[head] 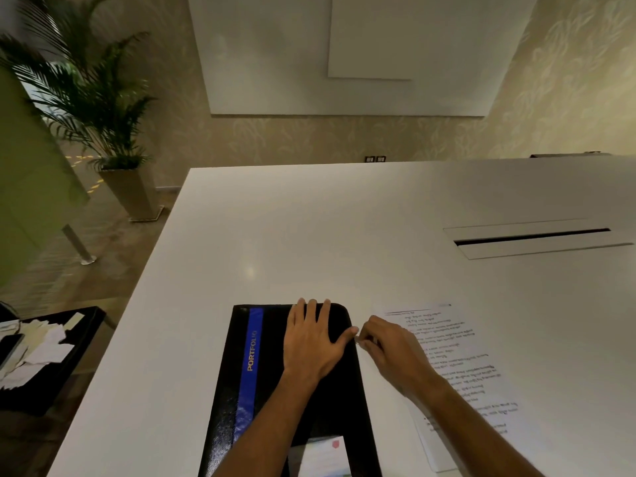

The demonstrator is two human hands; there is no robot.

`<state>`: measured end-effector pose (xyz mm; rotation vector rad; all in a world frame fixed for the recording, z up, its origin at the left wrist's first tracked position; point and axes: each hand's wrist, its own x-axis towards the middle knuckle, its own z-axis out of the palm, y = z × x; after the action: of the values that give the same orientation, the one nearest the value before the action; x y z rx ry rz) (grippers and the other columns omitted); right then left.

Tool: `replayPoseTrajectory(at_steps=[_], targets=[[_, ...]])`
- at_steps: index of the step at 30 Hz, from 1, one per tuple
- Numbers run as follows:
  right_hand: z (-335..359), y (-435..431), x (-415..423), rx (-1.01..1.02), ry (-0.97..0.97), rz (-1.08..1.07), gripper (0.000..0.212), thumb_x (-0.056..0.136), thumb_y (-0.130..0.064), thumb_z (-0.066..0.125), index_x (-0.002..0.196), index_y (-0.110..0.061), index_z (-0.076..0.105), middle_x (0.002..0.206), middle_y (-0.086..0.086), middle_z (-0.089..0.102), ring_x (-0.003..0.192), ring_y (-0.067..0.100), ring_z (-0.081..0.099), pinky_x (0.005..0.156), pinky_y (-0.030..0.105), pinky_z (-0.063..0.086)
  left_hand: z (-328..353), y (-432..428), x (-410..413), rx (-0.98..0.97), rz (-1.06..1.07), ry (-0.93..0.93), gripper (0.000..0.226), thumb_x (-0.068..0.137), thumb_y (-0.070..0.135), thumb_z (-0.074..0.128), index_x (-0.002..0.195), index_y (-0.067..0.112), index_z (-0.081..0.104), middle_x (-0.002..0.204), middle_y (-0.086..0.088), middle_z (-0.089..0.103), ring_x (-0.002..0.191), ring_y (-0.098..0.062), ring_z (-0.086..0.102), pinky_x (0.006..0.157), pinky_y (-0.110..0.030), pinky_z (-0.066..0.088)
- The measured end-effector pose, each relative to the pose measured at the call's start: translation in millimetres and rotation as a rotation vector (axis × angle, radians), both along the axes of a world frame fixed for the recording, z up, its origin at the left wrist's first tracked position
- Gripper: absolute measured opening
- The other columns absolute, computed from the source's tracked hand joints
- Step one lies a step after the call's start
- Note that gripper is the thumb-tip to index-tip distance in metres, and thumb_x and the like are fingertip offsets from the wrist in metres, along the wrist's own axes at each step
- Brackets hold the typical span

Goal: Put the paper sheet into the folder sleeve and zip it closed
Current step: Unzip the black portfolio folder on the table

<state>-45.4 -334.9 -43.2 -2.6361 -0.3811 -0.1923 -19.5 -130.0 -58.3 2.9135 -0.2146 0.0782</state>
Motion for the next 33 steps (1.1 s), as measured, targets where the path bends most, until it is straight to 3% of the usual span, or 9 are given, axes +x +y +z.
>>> replayPoseTrajectory(at_steps=[2, 4, 8, 11, 16, 19, 23, 29, 33], targets=[[-1.2, -0.1, 2.8, 0.02, 0.013, 0.001, 0.024, 0.103, -0.037, 0.071, 0.085, -0.043, 0.056, 0.088, -0.02, 0.059, 0.076, 0.004, 0.061, 0.062, 0.016, 0.042, 7.3, -8.0, 3.6, 0.02, 0.049, 0.022, 0.108, 0.091, 0.093, 0.007, 0.168, 0.023, 0.034, 0.169, -0.012, 0.041, 0.161, -0.038, 0.029, 0.135, -0.054, 0.017], [-2.6, 1.7, 5.9, 0.041, 0.021, -0.011, 0.03, 0.1, -0.033, 0.074, 0.08, -0.047, 0.055, 0.088, -0.018, 0.059, 0.077, 0.005, 0.061, 0.063, 0.017, 0.044, 16.9, -17.1, 7.8, 0.046, 0.074, 0.058, 0.099, 0.092, 0.088, 0.026, 0.167, 0.025, 0.034, 0.166, -0.014, 0.042, 0.156, -0.04, 0.034, 0.132, -0.058, 0.019], [-11.9, 4.4, 5.4, 0.058, 0.006, -0.064, 0.029, 0.098, -0.018, 0.069, 0.077, -0.037, 0.066, 0.084, -0.017, 0.061, 0.073, 0.005, 0.06, 0.061, 0.024, 0.049, 41.1, -32.1, 20.5, 0.052, 0.064, 0.201, 0.08, 0.086, 0.068, 0.058, 0.154, 0.026, 0.047, 0.158, -0.01, 0.043, 0.146, -0.04, 0.04, 0.123, -0.068, 0.028], [-15.5, 3.7, 5.4, 0.079, 0.015, -0.102, 0.021, 0.098, -0.022, 0.075, 0.081, -0.033, 0.075, 0.082, -0.018, 0.063, 0.073, 0.003, 0.061, 0.059, 0.017, 0.044, 56.0, -34.8, 31.0, 0.074, 0.04, 0.304, 0.075, 0.083, 0.061, 0.067, 0.146, 0.024, 0.053, 0.148, -0.008, 0.045, 0.139, -0.041, 0.045, 0.112, -0.068, 0.042], [-18.2, 3.5, -0.5, 0.093, 0.008, -0.092, 0.009, 0.1, -0.029, 0.075, 0.093, -0.035, 0.078, 0.091, -0.019, 0.067, 0.079, 0.002, 0.062, 0.067, 0.019, 0.049, 70.6, -35.3, 41.6, 0.137, -0.009, 0.311, 0.078, 0.081, 0.065, 0.07, 0.145, 0.022, 0.054, 0.138, -0.007, 0.051, 0.127, -0.04, 0.055, 0.099, -0.058, 0.055], [-18.2, 2.2, -6.2, 0.107, -0.015, -0.109, 0.008, 0.102, -0.032, 0.074, 0.094, -0.035, 0.074, 0.094, -0.019, 0.067, 0.081, 0.003, 0.064, 0.071, 0.023, 0.054, 71.9, -37.3, 43.0, 0.147, -0.031, 0.292, 0.081, 0.082, 0.065, 0.07, 0.145, 0.019, 0.052, 0.137, -0.008, 0.052, 0.126, -0.04, 0.057, 0.1, -0.056, 0.057], [-16.2, 1.3, -16.4, 0.118, -0.041, -0.101, 0.005, 0.105, -0.034, 0.072, 0.101, -0.036, 0.073, 0.095, -0.02, 0.067, 0.078, 0.002, 0.065, 0.069, 0.013, 0.049, 70.8, -37.9, 44.3, 0.115, -0.022, 0.272, 0.081, 0.082, 0.062, 0.073, 0.143, 0.015, 0.05, 0.135, -0.008, 0.054, 0.124, -0.04, 0.059, 0.098, -0.053, 0.058], [-13.0, 2.2, -29.9, 0.107, -0.033, -0.1, 0.011, 0.108, -0.033, 0.069, 0.104, -0.026, 0.077, 0.098, -0.014, 0.07, 0.08, 0.006, 0.068, 0.072, 0.023, 0.057, 65.8, -38.8, 50.8, 0.1, -0.026, 0.237, 0.079, 0.086, 0.062, 0.072, 0.142, 0.011, 0.05, 0.134, -0.009, 0.057, 0.122, -0.037, 0.061, 0.102, -0.048, 0.056], [-10.2, 1.8, -38.9, 0.096, -0.049, -0.087, 0.01, 0.107, -0.031, 0.069, 0.103, -0.028, 0.078, 0.1, -0.015, 0.069, 0.077, -0.001, 0.061, 0.068, 0.008, 0.04, 62.4, -37.5, 55.5, 0.09, -0.041, 0.219, 0.08, 0.087, 0.064, 0.07, 0.142, 0.01, 0.049, 0.134, -0.01, 0.057, 0.121, -0.037, 0.062, 0.101, -0.045, 0.055]])
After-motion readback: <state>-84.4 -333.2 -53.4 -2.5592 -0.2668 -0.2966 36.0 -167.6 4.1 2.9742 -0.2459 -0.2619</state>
